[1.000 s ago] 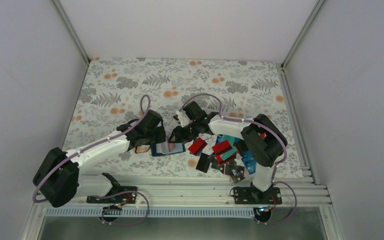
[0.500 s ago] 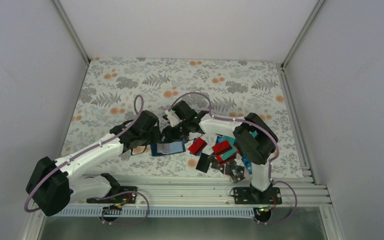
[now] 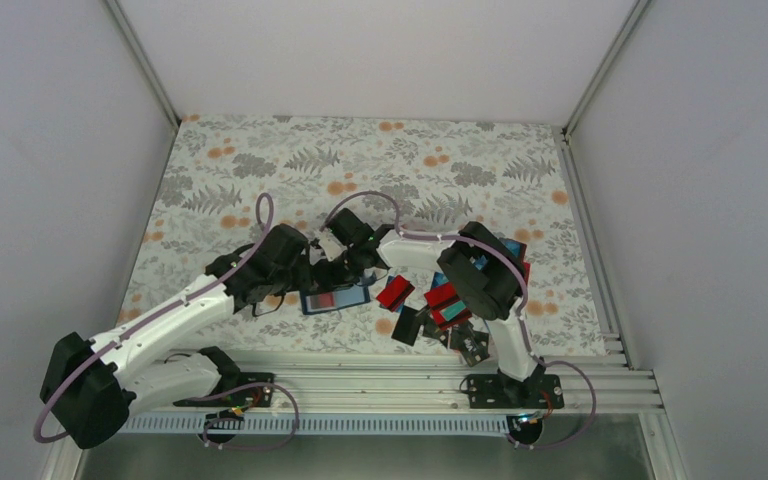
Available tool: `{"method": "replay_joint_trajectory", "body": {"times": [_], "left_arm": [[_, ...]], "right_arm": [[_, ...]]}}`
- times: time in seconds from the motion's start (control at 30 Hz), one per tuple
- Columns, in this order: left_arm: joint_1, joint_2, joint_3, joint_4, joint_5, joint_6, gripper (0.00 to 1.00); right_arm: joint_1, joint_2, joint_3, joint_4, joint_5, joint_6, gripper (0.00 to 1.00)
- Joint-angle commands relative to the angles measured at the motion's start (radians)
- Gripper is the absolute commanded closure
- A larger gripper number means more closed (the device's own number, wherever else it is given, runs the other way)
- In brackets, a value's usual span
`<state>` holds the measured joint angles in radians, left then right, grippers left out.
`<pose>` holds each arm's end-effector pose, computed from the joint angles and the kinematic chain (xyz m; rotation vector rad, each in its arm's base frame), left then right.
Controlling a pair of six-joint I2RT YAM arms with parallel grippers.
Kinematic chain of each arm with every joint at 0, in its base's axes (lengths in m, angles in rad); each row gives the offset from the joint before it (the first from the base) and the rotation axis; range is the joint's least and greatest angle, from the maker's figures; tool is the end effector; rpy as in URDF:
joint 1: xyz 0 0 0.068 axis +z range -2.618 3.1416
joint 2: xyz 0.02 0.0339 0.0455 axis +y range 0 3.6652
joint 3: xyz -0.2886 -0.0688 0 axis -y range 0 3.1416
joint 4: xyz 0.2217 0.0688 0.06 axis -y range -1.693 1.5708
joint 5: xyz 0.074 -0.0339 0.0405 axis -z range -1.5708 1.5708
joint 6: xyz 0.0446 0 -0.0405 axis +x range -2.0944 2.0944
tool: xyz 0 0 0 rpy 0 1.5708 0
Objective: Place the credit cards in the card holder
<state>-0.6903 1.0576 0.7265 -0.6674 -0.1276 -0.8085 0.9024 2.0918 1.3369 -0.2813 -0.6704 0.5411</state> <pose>0.1359 -0.1048 0.2502 -0.2031 2.6021 -0.4010 0.2396 0.3482 0.1619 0.7717 -2.7270 -1.2482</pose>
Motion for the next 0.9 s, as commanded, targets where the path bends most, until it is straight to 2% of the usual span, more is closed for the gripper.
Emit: {"method": "replay_joint_trajectory", "body": {"times": [0.0,0.23,0.4,0.6,0.77,0.87], "left_arm": [[0.0,-0.015,0.005,-0.009,-0.013,-0.002,0.97],[0.0,-0.011,0.038,0.025,0.014,0.058,0.97],[-0.004,-0.02,0.046,0.062,0.047,0.096,0.97],[-0.014,-0.005,0.065,0.123,0.107,0.147,0.95],[-0.047,0.058,0.095,0.207,0.17,0.221,0.9],[-0.091,0.118,0.133,0.247,0.18,0.272,0.83]], "right_arm": [[0.011,-0.004,0.03,-0.037,0.004,-0.011,0.53],[0.011,-0.098,0.037,-0.094,0.042,-0.04,0.53],[0.002,-0.209,-0.016,-0.118,0.102,-0.046,0.51],[-0.034,-0.372,-0.144,-0.161,0.242,-0.029,0.48],[-0.088,-0.559,-0.305,-0.219,0.406,0.021,0.41],[-0.138,-0.671,-0.402,-0.264,0.482,0.06,0.35]]}}
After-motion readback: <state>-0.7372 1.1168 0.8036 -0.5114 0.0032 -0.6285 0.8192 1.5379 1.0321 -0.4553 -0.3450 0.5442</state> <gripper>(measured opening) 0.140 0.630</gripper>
